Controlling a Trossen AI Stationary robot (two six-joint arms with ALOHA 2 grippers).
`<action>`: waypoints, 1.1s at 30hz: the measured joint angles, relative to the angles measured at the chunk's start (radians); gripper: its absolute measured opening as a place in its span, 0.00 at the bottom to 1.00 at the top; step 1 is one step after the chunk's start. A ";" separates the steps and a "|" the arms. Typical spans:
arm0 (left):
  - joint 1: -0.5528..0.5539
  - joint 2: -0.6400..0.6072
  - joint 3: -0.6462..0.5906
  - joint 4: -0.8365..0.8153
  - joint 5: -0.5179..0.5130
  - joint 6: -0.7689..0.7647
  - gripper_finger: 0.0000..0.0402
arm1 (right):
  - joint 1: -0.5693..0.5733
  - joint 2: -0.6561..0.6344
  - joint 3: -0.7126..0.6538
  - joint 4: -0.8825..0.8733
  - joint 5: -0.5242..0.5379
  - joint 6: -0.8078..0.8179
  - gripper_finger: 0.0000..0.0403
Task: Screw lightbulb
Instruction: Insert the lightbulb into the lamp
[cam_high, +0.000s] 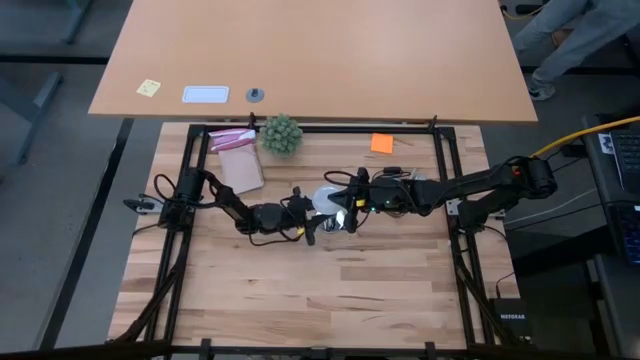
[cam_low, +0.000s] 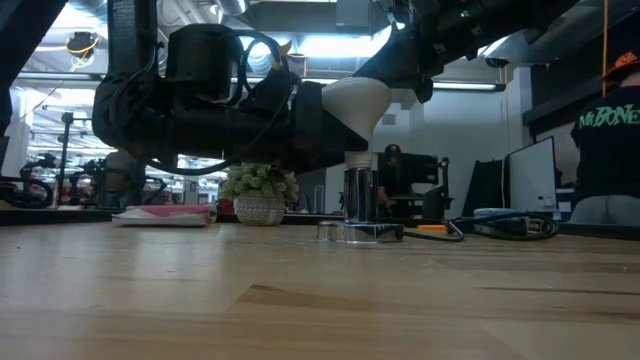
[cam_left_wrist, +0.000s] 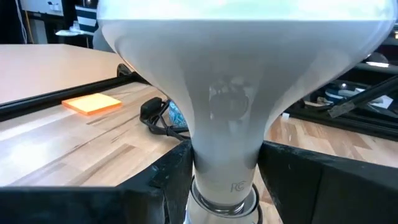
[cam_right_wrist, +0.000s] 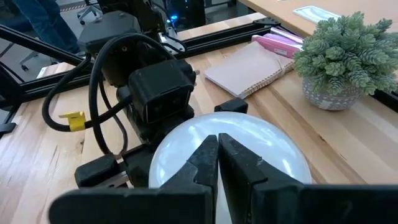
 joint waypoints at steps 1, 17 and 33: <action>0.000 0.000 0.000 0.004 0.003 0.000 0.41 | 0.000 0.000 0.000 0.000 0.000 0.000 0.05; -0.001 0.000 0.005 0.014 0.009 0.000 0.41 | 0.000 0.000 0.000 0.000 -0.002 0.000 0.05; -0.004 0.000 0.012 0.015 0.018 0.000 0.41 | 0.001 0.000 0.000 0.000 -0.002 0.000 0.05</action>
